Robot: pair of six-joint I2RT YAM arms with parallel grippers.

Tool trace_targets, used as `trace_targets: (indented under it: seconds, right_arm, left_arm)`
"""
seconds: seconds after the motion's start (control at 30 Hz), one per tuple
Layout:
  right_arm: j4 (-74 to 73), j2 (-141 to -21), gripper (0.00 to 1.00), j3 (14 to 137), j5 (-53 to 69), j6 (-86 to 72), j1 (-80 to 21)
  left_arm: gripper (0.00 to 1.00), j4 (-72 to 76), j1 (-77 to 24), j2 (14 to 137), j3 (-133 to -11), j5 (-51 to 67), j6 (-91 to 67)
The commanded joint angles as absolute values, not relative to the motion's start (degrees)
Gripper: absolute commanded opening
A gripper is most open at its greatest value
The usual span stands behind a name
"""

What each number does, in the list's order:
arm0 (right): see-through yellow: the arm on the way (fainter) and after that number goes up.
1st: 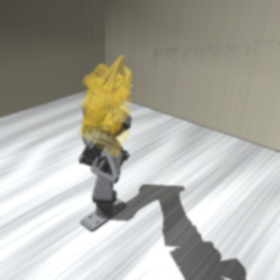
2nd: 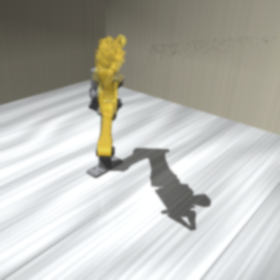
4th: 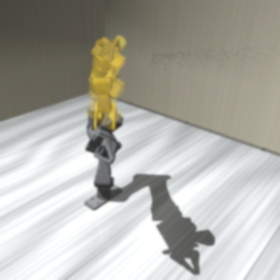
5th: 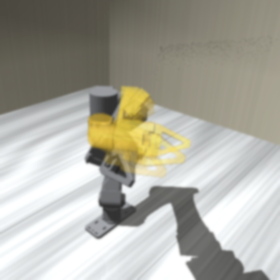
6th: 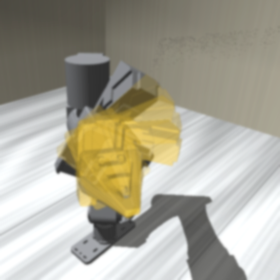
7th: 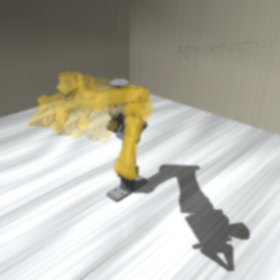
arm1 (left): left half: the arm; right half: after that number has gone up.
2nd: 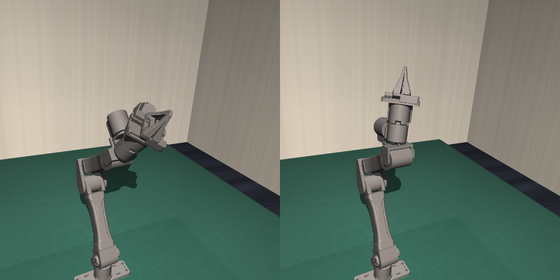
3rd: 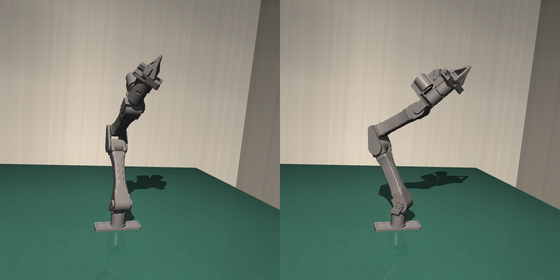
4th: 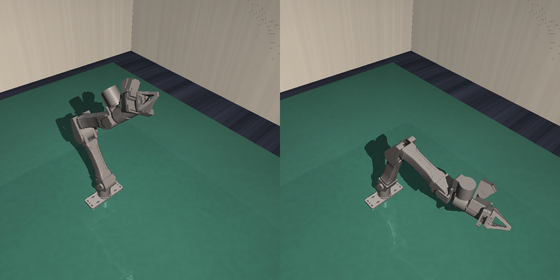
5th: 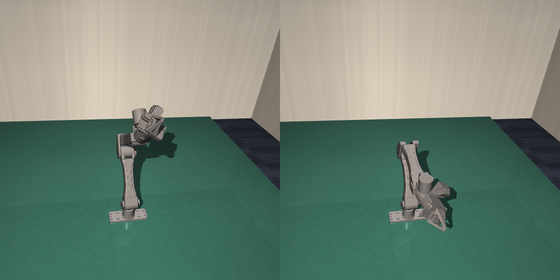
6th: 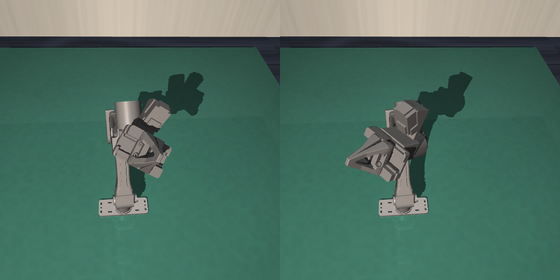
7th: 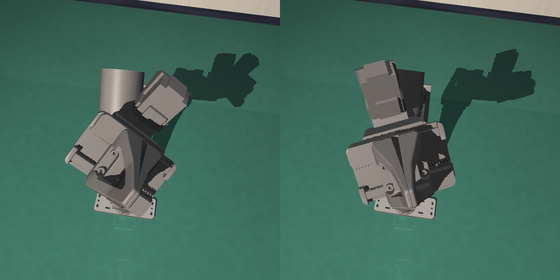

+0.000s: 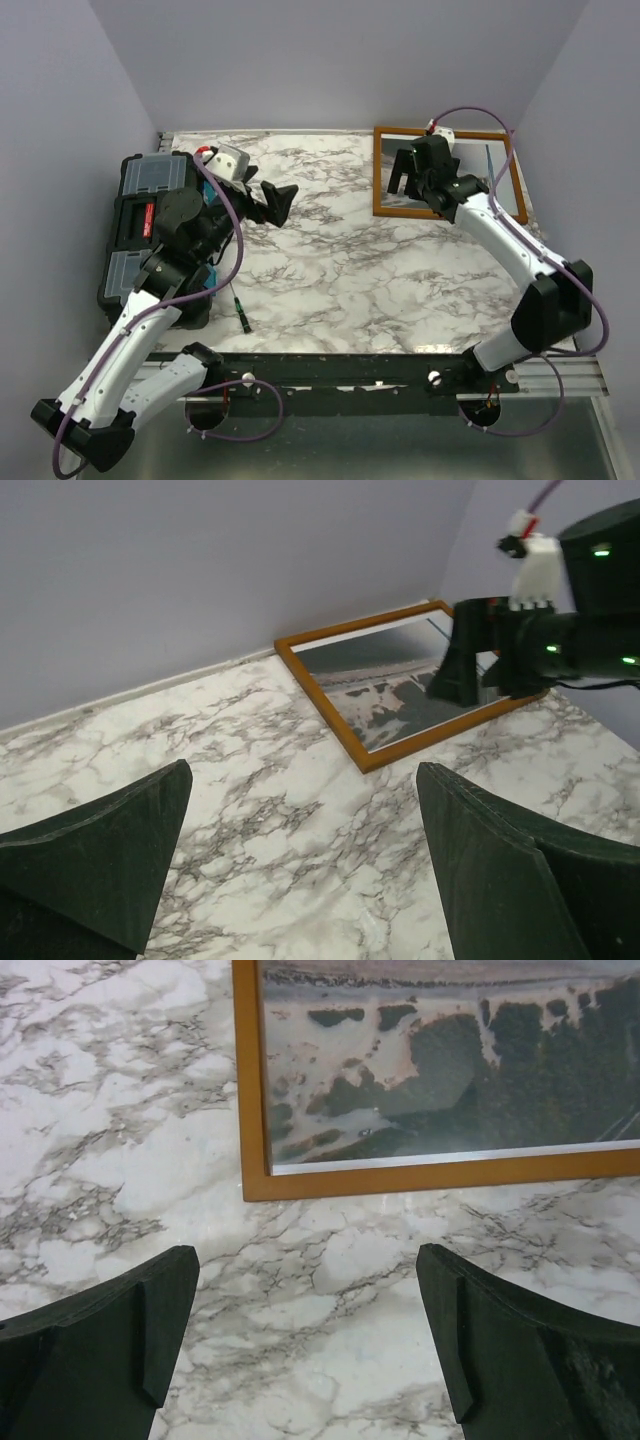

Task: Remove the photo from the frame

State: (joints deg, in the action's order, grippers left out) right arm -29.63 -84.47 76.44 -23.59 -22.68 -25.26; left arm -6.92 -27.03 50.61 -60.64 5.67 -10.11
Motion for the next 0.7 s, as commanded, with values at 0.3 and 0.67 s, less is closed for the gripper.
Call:
trace_targets:
  seconds: [0.3,0.67]
  right_arm:
    - [-18.47,-111.9,0.87,92.42,-11.41,-24.31,-20.47]
    - [-22.78,-124.24,0.69,102.24,-20.84,-22.42,-24.64]
  left_arm:
    - [0.98,-3.09,-30.94,49.27,-59.6,4.07,-3.79]
    - [0.99,-3.08,-30.43,49.92,-59.91,5.91,-5.03]
